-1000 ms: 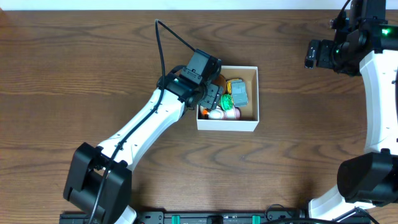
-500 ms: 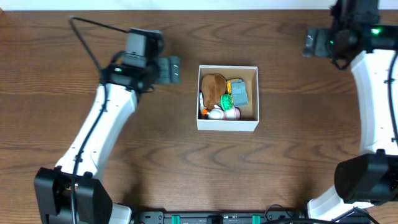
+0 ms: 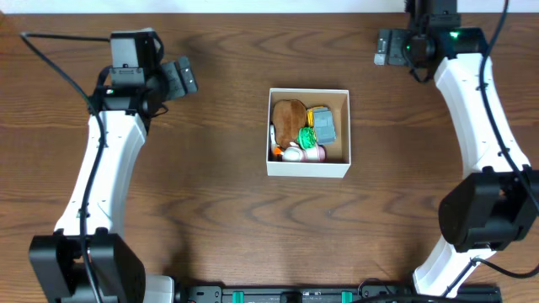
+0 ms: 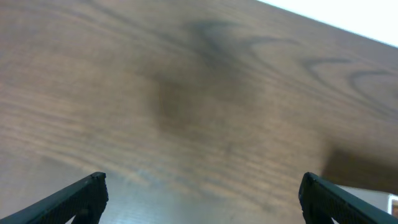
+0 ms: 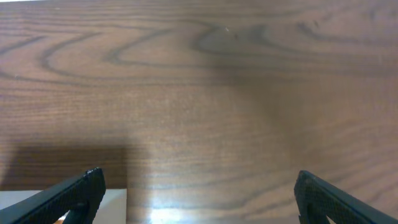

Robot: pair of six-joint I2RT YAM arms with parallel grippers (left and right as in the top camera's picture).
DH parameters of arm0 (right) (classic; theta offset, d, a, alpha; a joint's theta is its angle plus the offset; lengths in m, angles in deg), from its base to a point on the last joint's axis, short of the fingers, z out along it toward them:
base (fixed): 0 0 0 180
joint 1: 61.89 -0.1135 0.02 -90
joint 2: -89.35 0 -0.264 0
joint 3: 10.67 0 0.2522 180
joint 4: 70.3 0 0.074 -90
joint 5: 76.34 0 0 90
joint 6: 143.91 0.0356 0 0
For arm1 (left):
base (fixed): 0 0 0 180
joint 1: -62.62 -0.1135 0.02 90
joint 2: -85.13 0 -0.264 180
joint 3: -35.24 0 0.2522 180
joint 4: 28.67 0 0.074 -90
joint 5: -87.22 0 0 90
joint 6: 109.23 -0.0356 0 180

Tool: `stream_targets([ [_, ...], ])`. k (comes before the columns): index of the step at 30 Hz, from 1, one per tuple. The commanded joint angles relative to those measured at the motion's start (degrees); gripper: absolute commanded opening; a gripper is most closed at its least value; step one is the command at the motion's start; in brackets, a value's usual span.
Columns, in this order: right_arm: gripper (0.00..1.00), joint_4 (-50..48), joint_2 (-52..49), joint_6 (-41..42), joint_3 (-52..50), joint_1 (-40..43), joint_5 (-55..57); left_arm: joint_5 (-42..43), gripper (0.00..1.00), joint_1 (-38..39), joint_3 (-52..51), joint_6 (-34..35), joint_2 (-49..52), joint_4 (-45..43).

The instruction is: Pack container

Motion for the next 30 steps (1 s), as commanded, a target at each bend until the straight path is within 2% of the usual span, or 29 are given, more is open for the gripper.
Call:
stream_targets([
  [1,0.99,1.33,4.07,4.59,0.57,1.60,-1.40,-0.48,0.98,-0.50,0.48,0.33,-4.96,2.45],
  [6,0.99,4.85,8.87,3.41,-0.26,1.62,-1.33,-0.46,0.98,-0.50,-2.10,-2.75,-10.51,6.16],
  [10,0.99,3.91,14.34,3.50,-5.25,0.96,-0.37,-0.39,0.98,-0.50,-7.21,-3.85,-16.57,6.16],
  [21,0.99,-9.97,40.17,6.56,-38.36,-0.61,4.55,-0.46,0.98,-0.50,-28.61,-4.72,-40.00,1.29],
  [30,0.99,-10.45,56.63,9.62,-56.35,-0.61,8.79,-0.44,0.98,-0.50,-37.00,-4.68,-57.09,4.17],
])
